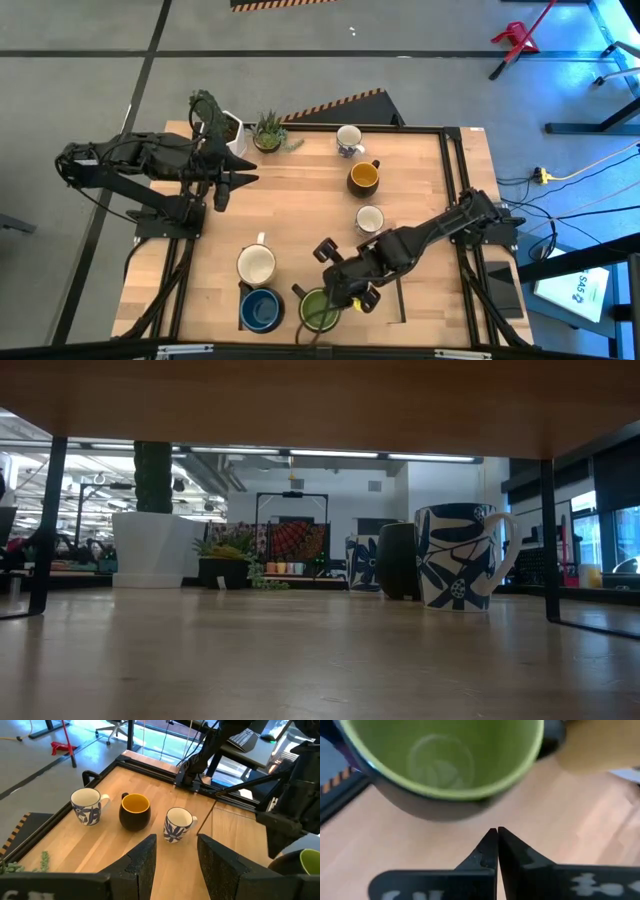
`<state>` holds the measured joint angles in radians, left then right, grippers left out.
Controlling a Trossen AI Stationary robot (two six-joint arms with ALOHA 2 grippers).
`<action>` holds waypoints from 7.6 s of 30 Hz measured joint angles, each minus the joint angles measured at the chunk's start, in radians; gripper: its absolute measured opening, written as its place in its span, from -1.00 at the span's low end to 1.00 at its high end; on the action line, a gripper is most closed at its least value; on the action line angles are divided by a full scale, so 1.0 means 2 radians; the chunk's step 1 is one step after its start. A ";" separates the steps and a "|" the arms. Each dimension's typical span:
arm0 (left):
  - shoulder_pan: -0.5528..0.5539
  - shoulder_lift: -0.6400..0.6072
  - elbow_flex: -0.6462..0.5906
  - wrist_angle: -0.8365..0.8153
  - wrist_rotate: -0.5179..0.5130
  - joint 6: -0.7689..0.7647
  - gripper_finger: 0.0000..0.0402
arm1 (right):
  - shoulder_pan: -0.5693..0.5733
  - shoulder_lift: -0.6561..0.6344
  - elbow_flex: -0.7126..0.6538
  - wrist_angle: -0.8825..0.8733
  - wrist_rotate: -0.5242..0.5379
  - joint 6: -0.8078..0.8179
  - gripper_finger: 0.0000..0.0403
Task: Place coffee mugs
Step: Put the bottom patterned blue mug on the shelf
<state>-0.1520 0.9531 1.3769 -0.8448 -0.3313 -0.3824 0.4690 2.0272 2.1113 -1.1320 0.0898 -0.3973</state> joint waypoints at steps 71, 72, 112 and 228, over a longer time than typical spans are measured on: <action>0.001 0.000 0.000 -0.023 -0.141 0.018 -0.32 | -0.236 -0.333 -0.525 0.083 -0.132 -0.406 -0.14; 0.001 0.000 0.000 -0.025 -0.142 0.018 -0.32 | -0.233 -0.326 -0.525 0.087 -0.123 -0.406 -0.12; 0.001 0.000 0.000 -0.028 -0.134 0.011 -0.32 | -0.213 -0.244 -0.245 -0.039 -0.010 -0.403 -0.99; 0.000 0.000 0.000 -0.032 -0.101 0.000 -0.32 | -0.075 -0.082 -0.025 -0.221 0.051 0.096 -0.96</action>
<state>-0.1513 0.9535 1.3766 -0.9089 -0.5331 -0.3820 0.3196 1.8630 2.0606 -1.5744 0.1924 -0.2052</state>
